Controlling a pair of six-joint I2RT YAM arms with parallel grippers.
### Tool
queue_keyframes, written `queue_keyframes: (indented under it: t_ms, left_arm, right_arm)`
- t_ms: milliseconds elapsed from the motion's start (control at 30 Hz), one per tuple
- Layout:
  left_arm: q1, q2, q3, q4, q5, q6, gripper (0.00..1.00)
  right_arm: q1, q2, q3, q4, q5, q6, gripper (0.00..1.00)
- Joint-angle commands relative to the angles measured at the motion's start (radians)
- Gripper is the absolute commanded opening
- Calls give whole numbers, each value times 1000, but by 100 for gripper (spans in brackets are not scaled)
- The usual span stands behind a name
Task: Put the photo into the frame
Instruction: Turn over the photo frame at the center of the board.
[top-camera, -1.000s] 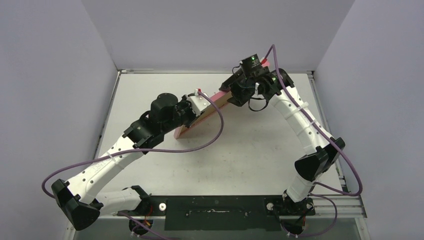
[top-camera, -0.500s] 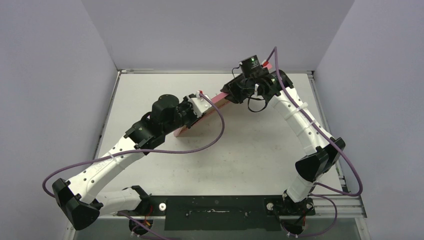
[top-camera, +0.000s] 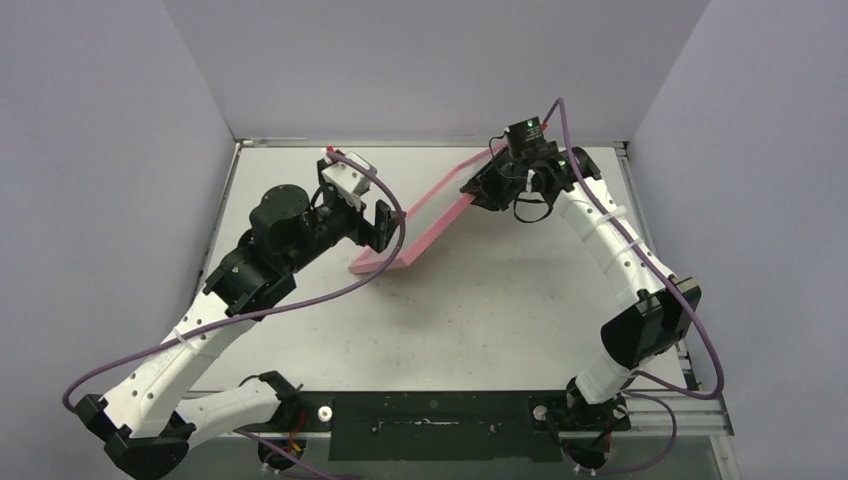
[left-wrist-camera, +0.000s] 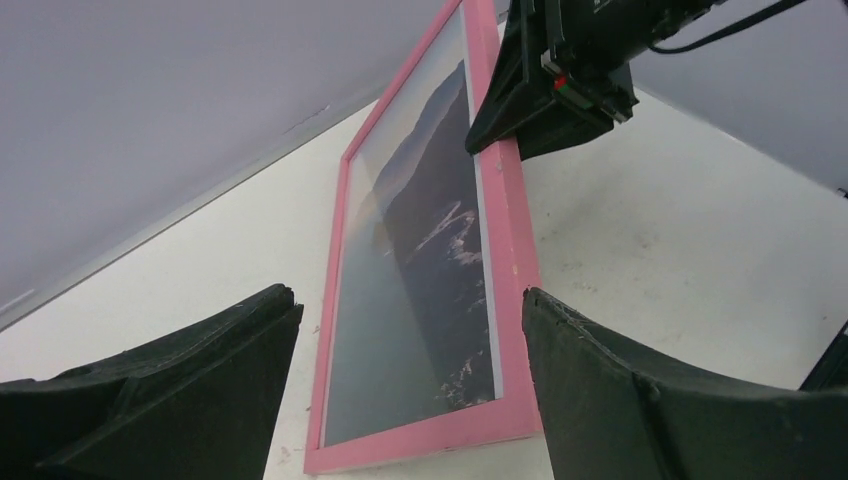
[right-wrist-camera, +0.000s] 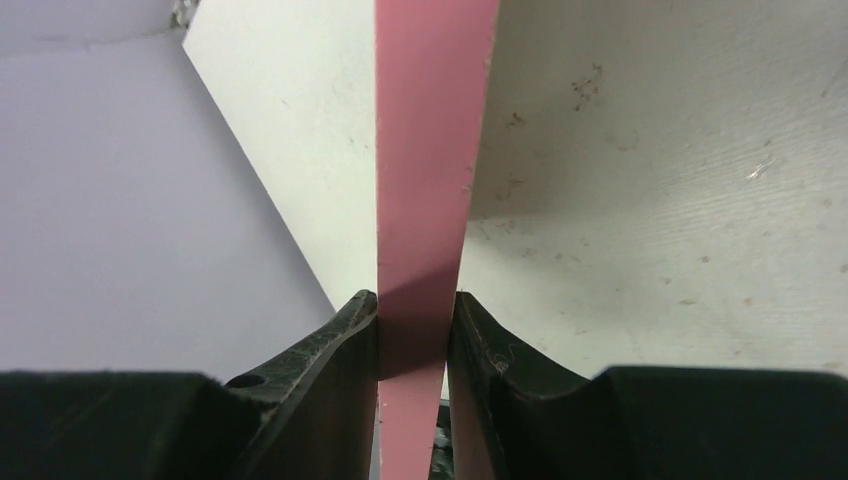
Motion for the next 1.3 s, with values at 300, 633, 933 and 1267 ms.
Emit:
queue_keyframes:
  t_ms: [300,633,933,1267]
  left_arm:
    - [270,217,22,-64,136,-498,80]
    - [318,330,-167,-23,167,-534,80]
    - [389,368,-270,-6,177,-539,79]
    - [441,593,-160,24,342,-379,80]
  right_arm:
    - [-230,-203,-433,191,-238,-455,0]
    - [-290,-223,-712,348,-254,-607,0]
    - [-359,-126,-880,405,-238,-613,0]
    - [-386,-84,-899,403,-223,-642,10]
